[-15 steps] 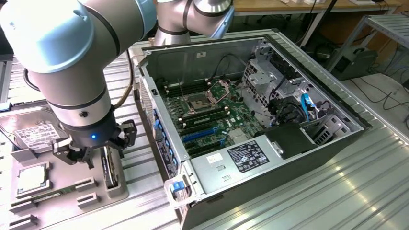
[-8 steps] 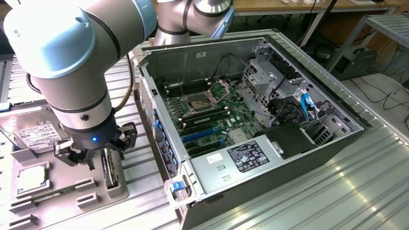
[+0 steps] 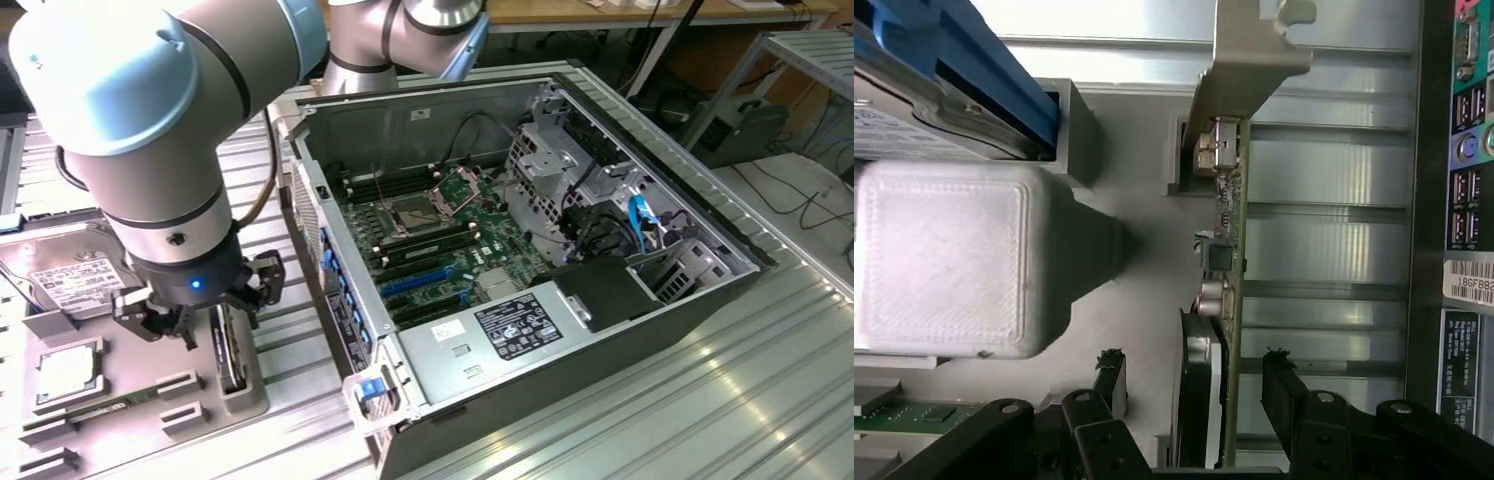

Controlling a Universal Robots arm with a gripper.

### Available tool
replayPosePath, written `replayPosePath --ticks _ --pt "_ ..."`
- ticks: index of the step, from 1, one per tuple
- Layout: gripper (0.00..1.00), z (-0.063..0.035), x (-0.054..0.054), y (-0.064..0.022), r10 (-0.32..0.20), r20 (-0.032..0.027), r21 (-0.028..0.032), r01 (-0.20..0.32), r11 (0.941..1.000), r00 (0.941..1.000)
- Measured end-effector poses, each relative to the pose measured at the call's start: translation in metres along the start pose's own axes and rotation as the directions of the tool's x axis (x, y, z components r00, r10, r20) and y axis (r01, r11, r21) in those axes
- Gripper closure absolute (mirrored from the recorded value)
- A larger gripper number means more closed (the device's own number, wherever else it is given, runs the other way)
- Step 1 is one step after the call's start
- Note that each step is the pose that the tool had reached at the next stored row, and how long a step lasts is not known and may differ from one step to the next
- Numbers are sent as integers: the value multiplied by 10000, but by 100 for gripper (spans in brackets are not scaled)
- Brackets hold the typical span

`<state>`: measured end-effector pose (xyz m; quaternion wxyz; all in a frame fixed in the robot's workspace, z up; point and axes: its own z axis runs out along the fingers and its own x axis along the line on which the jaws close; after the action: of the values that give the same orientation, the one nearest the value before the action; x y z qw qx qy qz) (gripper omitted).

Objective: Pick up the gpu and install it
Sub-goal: 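Pick up the gpu and move the gpu toward the slot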

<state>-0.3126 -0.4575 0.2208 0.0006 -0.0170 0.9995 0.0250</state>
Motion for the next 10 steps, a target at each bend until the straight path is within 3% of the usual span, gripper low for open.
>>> replayPosePath --ticks 10 --pt "34 41 -2 82 58 1 20 -58 10000 10000"
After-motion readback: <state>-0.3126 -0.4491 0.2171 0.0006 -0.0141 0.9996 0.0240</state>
